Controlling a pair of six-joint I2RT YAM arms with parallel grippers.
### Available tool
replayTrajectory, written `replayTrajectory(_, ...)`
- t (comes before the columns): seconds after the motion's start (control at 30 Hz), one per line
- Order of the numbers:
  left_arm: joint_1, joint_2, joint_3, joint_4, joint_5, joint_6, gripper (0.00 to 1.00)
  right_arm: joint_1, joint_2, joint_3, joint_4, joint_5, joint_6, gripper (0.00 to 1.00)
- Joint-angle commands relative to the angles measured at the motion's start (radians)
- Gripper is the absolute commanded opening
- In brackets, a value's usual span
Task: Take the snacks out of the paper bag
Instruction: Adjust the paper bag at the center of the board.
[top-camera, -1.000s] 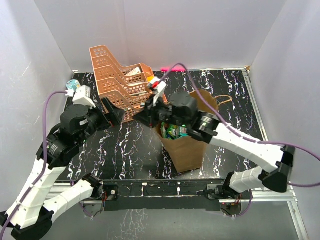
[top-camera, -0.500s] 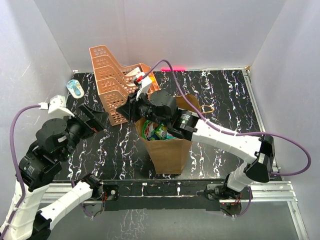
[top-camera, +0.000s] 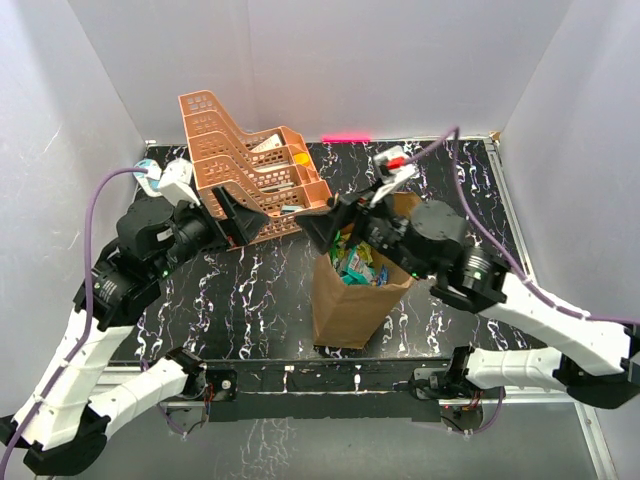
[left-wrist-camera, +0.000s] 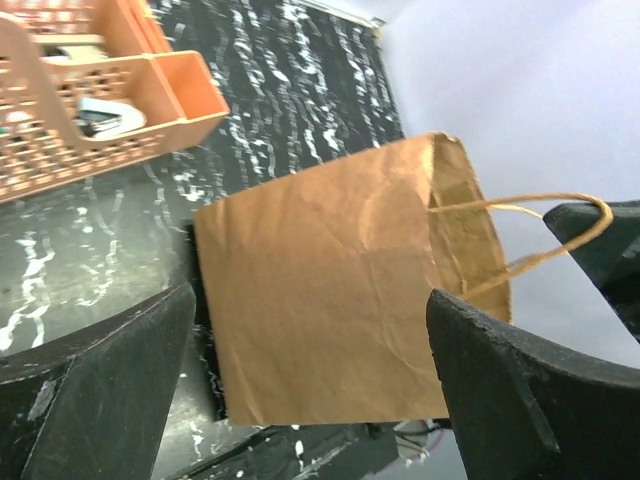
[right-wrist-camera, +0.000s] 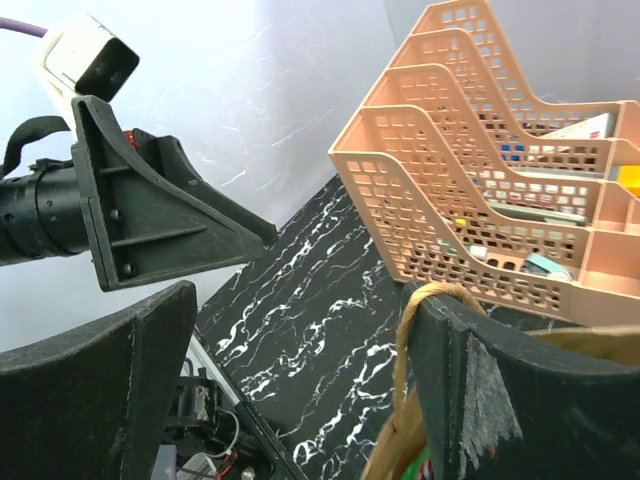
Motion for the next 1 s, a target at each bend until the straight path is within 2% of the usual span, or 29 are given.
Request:
replayTrajectory(0.0, -0.005, 0.010, -0.041, 0.163, 0.221, 0.001, 0.99, 0.003, -0.135, -0.039, -0.007, 0.088, 0.012, 0.90)
replayTrajectory(0.13, -0.006, 0.056, -0.065, 0.265, 0.314, -0.035, 0.98, 0.003, -0.166, -0.068, 0.007, 0.092, 0.022, 0.93)
replayTrajectory(0.23, -0.005, 0.069, -0.052, 0.285, 0.318, -0.038, 0.98, 0.003, -0.115, -0.044, 0.015, 0.026, 0.003, 0.94)
replayTrajectory(0.33, -0.005, 0.071, -0.034, 0.245, 0.285, -0.032, 0.98, 0.003, -0.055, 0.020, -0.046, 0.000, -0.020, 0.97)
replayTrajectory(0.5, -0.005, 0.063, -0.012, 0.152, 0.203, -0.040, 0.98, 0.003, -0.058, 0.059, -0.171, 0.149, -0.002, 0.98)
replayTrajectory(0.73, -0.006, 0.105, -0.009, 0.154, 0.240, -0.069, 0.98, 0.003, -0.095, 0.153, -0.467, 0.433, 0.185, 0.98)
replayTrajectory(0.87, -0.006, 0.144, 0.008, 0.139, 0.228, -0.087, 0.96, 0.002, -0.192, 0.141, -0.489, 0.393, 0.145, 0.98)
replayTrajectory(0.97, -0.005, 0.159, 0.006, 0.169, 0.239, -0.105, 0.86, 0.003, -0.274, 0.094, -0.475, 0.426, 0.147, 0.98)
